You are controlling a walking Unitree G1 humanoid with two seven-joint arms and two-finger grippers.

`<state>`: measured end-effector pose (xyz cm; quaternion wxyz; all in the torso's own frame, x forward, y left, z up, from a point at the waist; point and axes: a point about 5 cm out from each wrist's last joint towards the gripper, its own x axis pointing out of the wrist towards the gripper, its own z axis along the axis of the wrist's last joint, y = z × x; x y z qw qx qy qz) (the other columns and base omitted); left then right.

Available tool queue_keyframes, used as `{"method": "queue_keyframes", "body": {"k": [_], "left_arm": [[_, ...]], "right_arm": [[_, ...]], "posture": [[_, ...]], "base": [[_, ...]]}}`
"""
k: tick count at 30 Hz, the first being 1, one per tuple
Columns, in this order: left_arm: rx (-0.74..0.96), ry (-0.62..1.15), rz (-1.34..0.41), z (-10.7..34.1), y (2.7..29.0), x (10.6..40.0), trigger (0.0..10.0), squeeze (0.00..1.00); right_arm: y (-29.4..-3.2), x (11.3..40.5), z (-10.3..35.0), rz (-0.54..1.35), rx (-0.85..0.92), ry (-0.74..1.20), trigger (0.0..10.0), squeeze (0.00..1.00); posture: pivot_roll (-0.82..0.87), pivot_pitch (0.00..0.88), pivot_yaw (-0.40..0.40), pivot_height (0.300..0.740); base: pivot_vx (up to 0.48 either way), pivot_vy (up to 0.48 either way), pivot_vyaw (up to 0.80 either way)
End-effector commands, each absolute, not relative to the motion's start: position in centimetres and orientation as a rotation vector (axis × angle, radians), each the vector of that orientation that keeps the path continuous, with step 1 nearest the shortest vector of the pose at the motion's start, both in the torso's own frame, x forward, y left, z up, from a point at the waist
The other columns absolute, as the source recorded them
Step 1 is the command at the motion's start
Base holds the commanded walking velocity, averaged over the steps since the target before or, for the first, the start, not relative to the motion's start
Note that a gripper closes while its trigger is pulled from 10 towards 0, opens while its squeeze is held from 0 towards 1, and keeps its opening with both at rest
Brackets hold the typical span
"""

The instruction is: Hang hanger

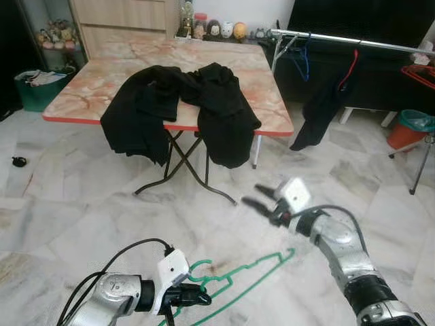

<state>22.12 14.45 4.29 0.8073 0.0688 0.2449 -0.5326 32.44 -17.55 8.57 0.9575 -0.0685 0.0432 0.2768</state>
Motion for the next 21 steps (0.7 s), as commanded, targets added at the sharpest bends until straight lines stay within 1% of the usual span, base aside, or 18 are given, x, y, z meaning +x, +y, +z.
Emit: {"method": "queue_keyframes", "body": {"k": [1, 2, 3, 4, 5, 6, 7, 8, 9, 10, 12, 14, 15, 16, 17, 19, 20, 21], "left_arm": [[0.164, 0.484, -1.017, 4.6, 15.9, 23.1, 0.3, 0.00], [0.166, 0.479, -0.994, 4.6, 16.1, 23.2, 0.3, 0.00], [0.179, 0.460, -0.922, 4.6, 16.8, 23.7, 2.2, 0.00], [0.211, 0.434, -0.780, 4.6, 18.2, 24.6, 4.9, 0.00], [0.223, 0.425, -0.700, 4.5, 19.0, 25.0, 8.4, 0.00], [0.223, 0.425, -0.700, 4.5, 19.0, 25.0, 8.4, 0.00], [0.212, 0.421, -0.556, 4.3, 20.5, 25.6, 10.0, 0.00], [0.218, 0.428, -0.432, 3.8, 22.0, 25.8, 10.0, 0.00], [0.218, 0.428, -0.432, 3.8, 22.0, 25.8, 10.0, 0.00], [0.236, 0.449, -0.323, 3.1, 23.3, 25.8, 10.0, 0.00], [0.236, 0.456, -0.289, 2.8, 23.7, 25.7, 10.0, 0.00], [0.221, 0.502, -0.148, 1.5, 25.2, 25.2, 10.0, 0.00], [0.198, 0.542, -0.058, 0.4, 26.1, 24.5, 10.0, 0.00], [0.153, 0.611, 0.070, -1.2, 27.4, 23.1, 10.0, 0.00], [0.115, 0.663, 0.143, -2.4, 28.0, 21.8, 10.0, 0.00], [0.106, 0.688, 0.168, -3.0, 28.2, 21.0, 10.0, 0.00], [0.074, 0.718, 0.232, -3.8, 28.7, 19.6, 10.0, 0.00], [0.074, 0.718, 0.232, -3.8, 28.7, 19.6, 10.0, 0.00]], "right_arm": [[-19.7, 32.7, 8.7, 0.373, -0.094, 0.060, 10.0, 0.00], [-20.0, 32.8, 8.7, 0.345, -0.092, 0.058, 10.0, 0.00], [-21.0, 32.7, 8.5, 0.266, -0.069, 0.066, 10.0, 0.00], [-22.6, 32.4, 7.9, 0.135, -0.044, 0.084, 10.0, 0.00], [-23.3, 32.1, 7.6, 0.075, -0.035, 0.094, 10.0, 0.00], [-23.3, 32.1, 7.6, 0.075, -0.035, 0.094, 10.0, 0.00], [-24.7, 31.4, 6.6, -0.043, -0.005, 0.125, 10.0, 0.00], [-25.6, 30.3, 5.1, -0.118, -0.014, 0.187, 10.0, 0.00], [-25.6, 30.3, 5.1, -0.118, -0.014, 0.187, 10.0, 0.00], [-25.7, 29.3, 3.8, -0.133, -0.047, 0.241, 10.0, 0.00], [-25.6, 29.1, 3.4, -0.139, -0.056, 0.255, 10.0, 0.00], [-25.5, 27.9, 1.7, -0.168, -0.055, 0.331, 10.0, 0.00], [-25.3, 27.1, 0.6, -0.189, -0.044, 0.381, 10.0, 0.00], [-24.8, 25.9, -0.9, -0.208, -0.034, 0.447, 10.0, 0.00], [-24.4, 25.1, -1.8, -0.213, -0.029, 0.488, 10.0, 0.00], [-24.1, 24.7, -2.4, -0.219, -0.015, 0.516, 10.0, 0.00], [-23.7, 23.8, -3.2, -0.227, -0.021, 0.560, 10.0, 0.00], [-23.7, 23.8, -3.2, -0.227, -0.021, 0.560, 10.0, 0.00]], "posture": [[0.15, 0.000, -0.093, 0.740], [0.15, 0.000, -0.093, 0.740], [0.15, 0.000, -0.092, 0.740], [0.15, 0.000, -0.088, 0.740], [0.15, 0.000, -0.086, 0.740], [0.15, 0.000, -0.086, 0.740], [0.15, 0.000, -0.079, 0.740], [0.15, 0.000, -0.072, 0.740], [0.15, 0.000, -0.072, 0.740], [0.14, 0.000, -0.065, 0.740], [0.14, 0.000, -0.061, 0.740], [0.13, 0.000, -0.050, 0.740], [0.12, 0.000, -0.046, 0.740], [0.11, 0.000, -0.038, 0.740], [0.08, 0.000, -0.027, 0.740], [0.08, 0.000, -0.023, 0.740], [0.07, 0.000, -0.020, 0.740], [0.07, 0.000, -0.020, 0.740]], "base": [[0.000, 0.000, 0.00], [0.000, 0.000, 0.00], [0.000, 0.000, 0.00], [0.000, 0.000, 0.00], [0.000, 0.000, 0.00], [0.000, 0.000, 0.00], [0.000, 0.000, 0.00], [0.000, 0.000, 0.00], [0.000, 0.000, 0.00], [0.000, 0.000, 0.00], [0.000, 0.000, 0.00], [0.000, 0.000, 0.00], [0.000, 0.000, 0.00], [0.000, 0.000, 0.00], [0.000, 0.000, 0.00], [0.000, 0.000, 0.00], [0.000, 0.000, 0.00], [0.000, 0.000, 0.00]]}}
